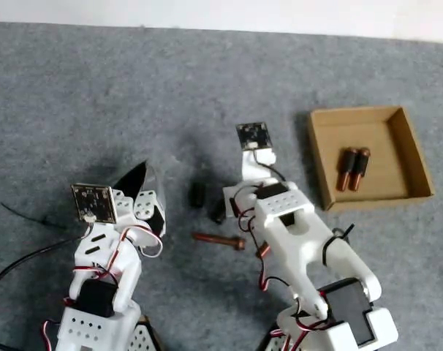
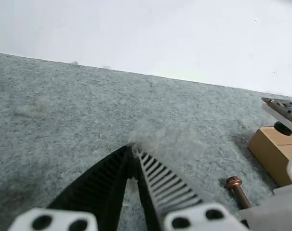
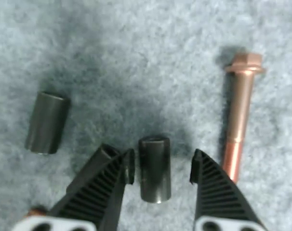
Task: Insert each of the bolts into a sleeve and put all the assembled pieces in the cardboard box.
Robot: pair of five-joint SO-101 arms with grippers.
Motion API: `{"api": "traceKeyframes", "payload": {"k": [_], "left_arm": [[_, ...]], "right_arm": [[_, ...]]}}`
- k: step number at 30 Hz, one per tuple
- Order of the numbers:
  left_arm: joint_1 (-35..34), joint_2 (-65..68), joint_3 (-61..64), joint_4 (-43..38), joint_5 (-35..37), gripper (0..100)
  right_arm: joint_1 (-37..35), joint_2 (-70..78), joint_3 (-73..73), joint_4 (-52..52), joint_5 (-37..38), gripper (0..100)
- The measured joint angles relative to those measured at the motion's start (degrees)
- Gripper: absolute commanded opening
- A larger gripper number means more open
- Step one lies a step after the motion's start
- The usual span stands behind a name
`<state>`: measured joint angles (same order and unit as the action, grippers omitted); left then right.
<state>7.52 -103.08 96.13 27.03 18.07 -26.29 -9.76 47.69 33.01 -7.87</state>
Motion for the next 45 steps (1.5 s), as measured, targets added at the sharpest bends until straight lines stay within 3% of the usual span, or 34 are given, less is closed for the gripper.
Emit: {"api": "traceKeyframes", "payload": {"k": [24, 45], "left_arm": [[0.00, 0.00, 0.00, 0.00, 0.00, 1], [0.00, 0.00, 0.00, 0.00, 0.00, 1]], "right_arm": [[0.18, 5.01, 0.18, -3.96, 0.09, 17.6], [0.18, 4.40, -0.18, -0.79, 0.09, 17.6]]}}
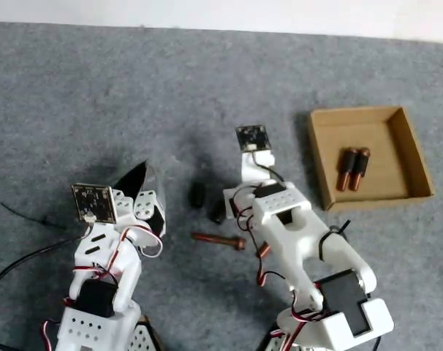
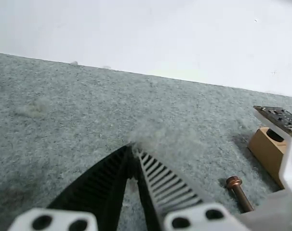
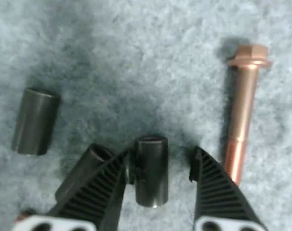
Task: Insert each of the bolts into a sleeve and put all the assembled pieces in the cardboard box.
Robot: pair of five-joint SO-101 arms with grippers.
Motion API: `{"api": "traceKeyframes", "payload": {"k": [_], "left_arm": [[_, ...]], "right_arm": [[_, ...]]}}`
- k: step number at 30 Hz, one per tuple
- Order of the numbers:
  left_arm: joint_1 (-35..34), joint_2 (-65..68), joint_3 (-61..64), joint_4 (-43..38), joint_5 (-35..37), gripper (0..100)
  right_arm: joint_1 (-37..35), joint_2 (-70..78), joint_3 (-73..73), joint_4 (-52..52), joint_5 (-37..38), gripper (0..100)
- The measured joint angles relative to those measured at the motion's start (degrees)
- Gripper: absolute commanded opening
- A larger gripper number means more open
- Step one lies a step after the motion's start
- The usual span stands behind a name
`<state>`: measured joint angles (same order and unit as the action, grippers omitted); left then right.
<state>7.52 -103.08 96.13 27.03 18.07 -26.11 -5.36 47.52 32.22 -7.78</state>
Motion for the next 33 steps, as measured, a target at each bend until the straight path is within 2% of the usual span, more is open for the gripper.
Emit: {"api": "traceKeyframes", "payload": {"k": [9, 15, 19, 26, 33], "left_arm": [[0.00, 0.00, 0.00, 0.00, 0.00, 1], [0.00, 0.00, 0.00, 0.00, 0.00, 1], [0.00, 0.00, 0.00, 0.00, 0.00, 1], [0.00, 0.00, 0.00, 0.00, 0.00, 1], [0.00, 0.00, 0.00, 0.00, 0.00, 1]], "right_arm": [[0.00, 0.00, 0.00, 0.00, 0.00, 16.7], [0.18, 0.00, 0.09, 0.00, 0.00, 0.0], [0.26, 0.00, 0.18, 0.35, 0.26, 0.4], [0.26, -1.32, 0.35, 0.53, 8.70, 0.5], [1.32, -16.53, 9.67, -1.58, 9.49, 0.5]]}}
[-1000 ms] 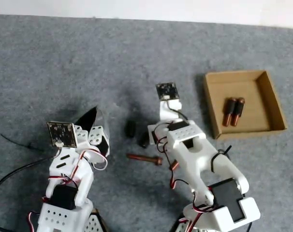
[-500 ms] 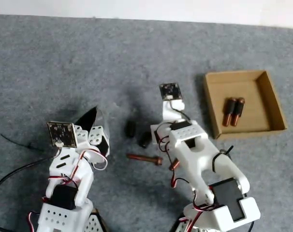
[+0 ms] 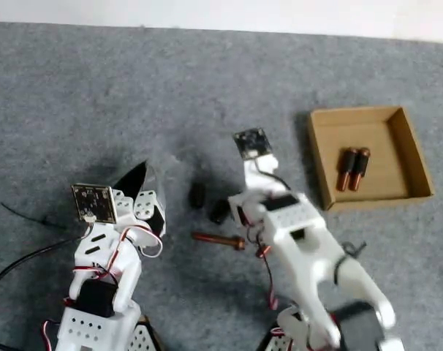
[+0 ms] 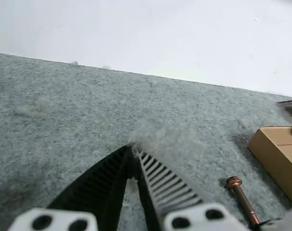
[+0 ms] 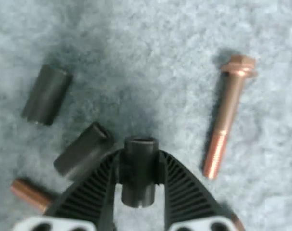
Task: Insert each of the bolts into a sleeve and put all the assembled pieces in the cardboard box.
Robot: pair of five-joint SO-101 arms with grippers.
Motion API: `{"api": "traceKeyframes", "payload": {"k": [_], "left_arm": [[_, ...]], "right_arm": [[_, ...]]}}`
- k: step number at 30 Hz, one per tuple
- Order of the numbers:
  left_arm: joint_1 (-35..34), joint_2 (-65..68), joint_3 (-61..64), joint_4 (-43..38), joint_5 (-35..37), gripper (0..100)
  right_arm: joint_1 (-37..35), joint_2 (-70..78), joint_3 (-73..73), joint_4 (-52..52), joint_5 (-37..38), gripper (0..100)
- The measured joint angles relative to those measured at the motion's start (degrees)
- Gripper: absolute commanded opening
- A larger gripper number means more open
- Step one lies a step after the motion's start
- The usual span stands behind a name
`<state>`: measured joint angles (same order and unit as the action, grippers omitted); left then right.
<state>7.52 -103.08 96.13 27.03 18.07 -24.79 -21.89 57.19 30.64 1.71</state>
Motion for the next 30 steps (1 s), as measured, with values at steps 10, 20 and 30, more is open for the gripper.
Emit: {"api": "traceKeyframes", "payload": {"k": [10, 20, 30], "left_arm": [[0.00, 0.00, 0.00, 0.00, 0.00, 1], [0.00, 0.00, 0.00, 0.00, 0.00, 1], [0.00, 0.00, 0.00, 0.00, 0.00, 1]], "right_arm": [[3.16, -25.93, 20.75, -12.22, 0.00, 0.5], [7.47, -46.68, 30.77, -12.84, 0.00, 0.5], [11.16, -63.30, 38.33, -12.84, 0.00, 0.5]]}}
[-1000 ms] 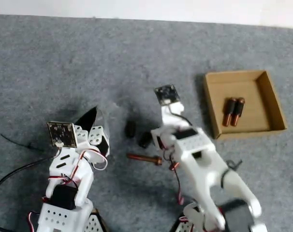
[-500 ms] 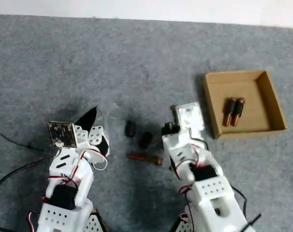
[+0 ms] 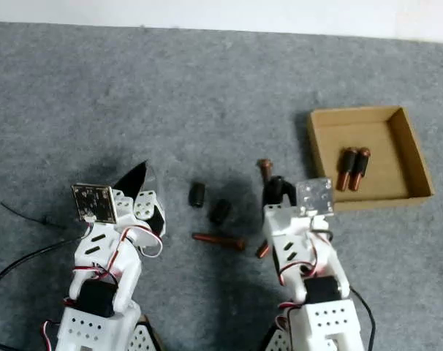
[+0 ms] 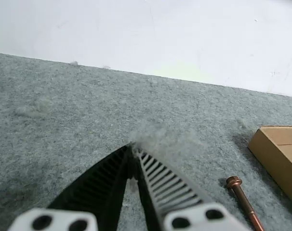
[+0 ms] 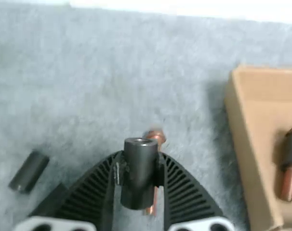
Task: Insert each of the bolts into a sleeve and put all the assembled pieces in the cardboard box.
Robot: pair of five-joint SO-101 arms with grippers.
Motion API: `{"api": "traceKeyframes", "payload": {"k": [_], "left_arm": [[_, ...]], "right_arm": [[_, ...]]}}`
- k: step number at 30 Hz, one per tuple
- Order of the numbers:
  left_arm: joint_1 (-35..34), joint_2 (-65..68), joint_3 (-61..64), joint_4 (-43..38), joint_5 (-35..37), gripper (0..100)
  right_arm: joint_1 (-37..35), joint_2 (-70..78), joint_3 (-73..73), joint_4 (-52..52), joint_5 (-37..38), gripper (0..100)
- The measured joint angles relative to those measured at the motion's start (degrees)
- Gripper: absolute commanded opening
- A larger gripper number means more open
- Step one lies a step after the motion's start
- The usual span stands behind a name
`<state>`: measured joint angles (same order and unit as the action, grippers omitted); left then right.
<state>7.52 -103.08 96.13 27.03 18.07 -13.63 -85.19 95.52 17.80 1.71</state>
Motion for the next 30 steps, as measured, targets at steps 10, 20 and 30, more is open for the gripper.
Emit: {"api": "traceKeyframes", "payload": {"k": [10, 20, 30], "left_arm": [[0.00, 0.00, 0.00, 0.00, 0.00, 1], [-0.88, 0.00, 0.00, 0.00, 0.00, 1], [-1.76, 0.00, -2.99, 13.98, -21.98, 1]], "right_arm": [[2.37, -12.40, 0.44, 0.00, 0.00, 0.5], [2.37, -16.18, 0.44, 0.35, 0.00, 0.5], [2.64, -16.18, 0.44, 0.44, 0.00, 0.5]]}}
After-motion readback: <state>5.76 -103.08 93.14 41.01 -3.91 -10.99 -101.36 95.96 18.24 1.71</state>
